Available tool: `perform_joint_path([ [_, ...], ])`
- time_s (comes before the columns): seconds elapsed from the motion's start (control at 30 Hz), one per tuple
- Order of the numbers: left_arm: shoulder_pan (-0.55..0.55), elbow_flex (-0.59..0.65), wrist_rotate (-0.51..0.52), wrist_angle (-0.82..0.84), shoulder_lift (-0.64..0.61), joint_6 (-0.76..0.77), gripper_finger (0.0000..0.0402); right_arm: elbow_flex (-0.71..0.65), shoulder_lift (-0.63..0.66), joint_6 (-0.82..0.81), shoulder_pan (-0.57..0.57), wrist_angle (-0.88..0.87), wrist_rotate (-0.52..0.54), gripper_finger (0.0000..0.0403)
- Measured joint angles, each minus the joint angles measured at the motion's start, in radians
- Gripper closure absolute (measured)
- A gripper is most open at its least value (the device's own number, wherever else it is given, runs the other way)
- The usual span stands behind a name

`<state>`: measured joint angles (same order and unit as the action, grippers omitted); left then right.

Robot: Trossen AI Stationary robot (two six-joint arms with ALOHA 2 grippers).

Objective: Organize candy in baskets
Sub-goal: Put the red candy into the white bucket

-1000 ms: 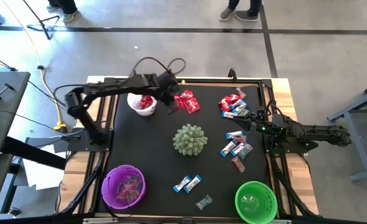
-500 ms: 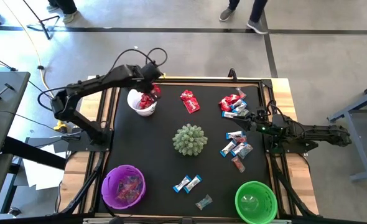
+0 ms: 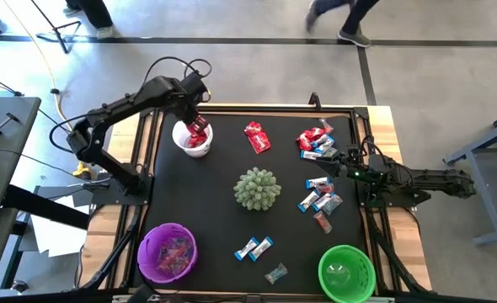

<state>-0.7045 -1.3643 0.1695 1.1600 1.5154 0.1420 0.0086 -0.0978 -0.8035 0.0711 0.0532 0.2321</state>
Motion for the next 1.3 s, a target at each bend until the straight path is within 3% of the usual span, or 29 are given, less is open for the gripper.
perform_joint_path([
  [0.23, -0.006, 0.000, -0.083, -0.005, 0.000, -0.039, 0.0292, 0.000, 0.000, 0.000, 0.000, 0.000, 0.000, 0.0240],
  [0.37, 0.033, 0.000, -0.168, -0.080, 0.000, -0.070, 0.0290, 0.000, 0.000, 0.000, 0.000, 0.000, 0.000, 0.0240],
  [0.53, 0.105, 0.000, -0.188, -0.245, 0.011, -0.074, 0.0294, 0.000, 0.000, 0.000, 0.000, 0.000, 0.000, 0.0240],
  [0.87, 0.189, -0.011, -0.287, -0.371, 0.169, -0.081, 0.0295, 0.000, 0.000, 0.000, 0.000, 0.000, 0.000, 0.0240],
  [1.3, 0.270, -0.406, -0.307, -0.278, 0.514, -0.145, 0.0295, 0.000, 0.000, 0.000, 0.000, 0.000, 0.000, 0.0240],
])
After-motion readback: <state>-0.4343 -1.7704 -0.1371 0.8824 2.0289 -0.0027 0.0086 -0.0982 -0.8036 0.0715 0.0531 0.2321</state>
